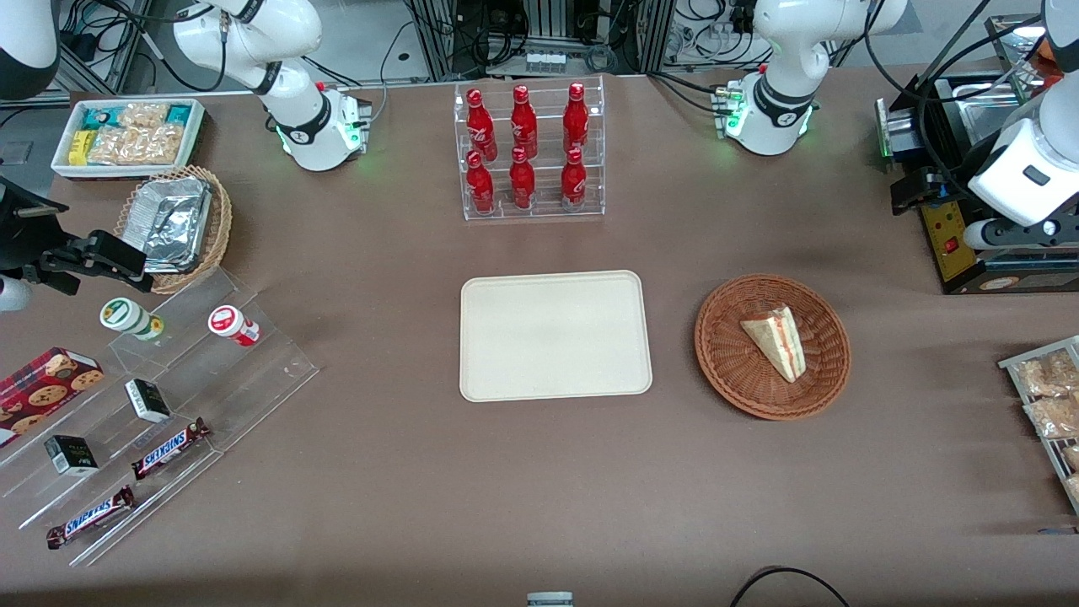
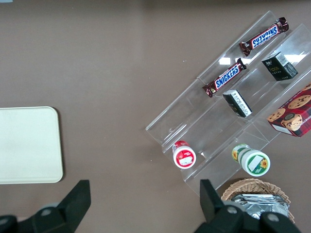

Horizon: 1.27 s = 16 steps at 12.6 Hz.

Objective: Place sandwich from basket to tray
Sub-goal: 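Lower the open left gripper over the wrapped sandwich in the wicker basket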

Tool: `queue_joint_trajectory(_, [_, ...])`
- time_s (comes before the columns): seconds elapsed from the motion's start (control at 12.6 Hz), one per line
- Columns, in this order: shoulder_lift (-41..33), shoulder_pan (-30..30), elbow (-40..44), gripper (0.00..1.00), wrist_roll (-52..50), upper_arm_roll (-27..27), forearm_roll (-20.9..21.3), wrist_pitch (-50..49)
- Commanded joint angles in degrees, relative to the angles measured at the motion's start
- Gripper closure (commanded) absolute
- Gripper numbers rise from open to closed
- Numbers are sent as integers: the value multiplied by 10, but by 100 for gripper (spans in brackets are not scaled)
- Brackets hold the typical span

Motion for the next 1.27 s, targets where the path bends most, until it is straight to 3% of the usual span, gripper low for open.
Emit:
queue_joint_trajectory(0.0, [13, 1, 4, 0, 14, -7, 2, -7])
queue_joint_trajectory(0.32, [73, -1, -3, 0, 7, -9, 2, 27])
queue_joint_trajectory(0.88, [65, -20, -175, 0, -2, -9, -1, 231])
queue_joint_trajectory(1.19, [61, -37, -277, 0, -98, -9, -1, 382])
